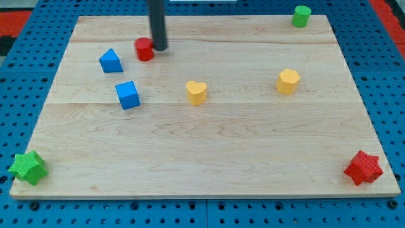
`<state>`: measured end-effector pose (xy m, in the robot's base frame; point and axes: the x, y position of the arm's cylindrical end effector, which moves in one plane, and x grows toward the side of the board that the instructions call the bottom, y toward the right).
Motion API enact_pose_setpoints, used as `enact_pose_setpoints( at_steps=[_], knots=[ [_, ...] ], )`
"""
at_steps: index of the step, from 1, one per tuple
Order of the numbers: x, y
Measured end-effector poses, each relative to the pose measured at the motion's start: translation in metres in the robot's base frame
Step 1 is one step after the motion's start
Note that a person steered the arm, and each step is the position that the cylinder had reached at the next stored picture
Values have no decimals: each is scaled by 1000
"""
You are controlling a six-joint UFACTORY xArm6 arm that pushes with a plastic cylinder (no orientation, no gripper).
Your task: Push the red circle a bit to the left
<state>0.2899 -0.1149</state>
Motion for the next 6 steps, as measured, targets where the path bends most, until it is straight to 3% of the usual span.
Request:
enact_pose_setpoints(
  at_steps=[2, 4, 6],
  knots=[
    [35, 27],
    [21, -33],
    [60, -67]
  ],
)
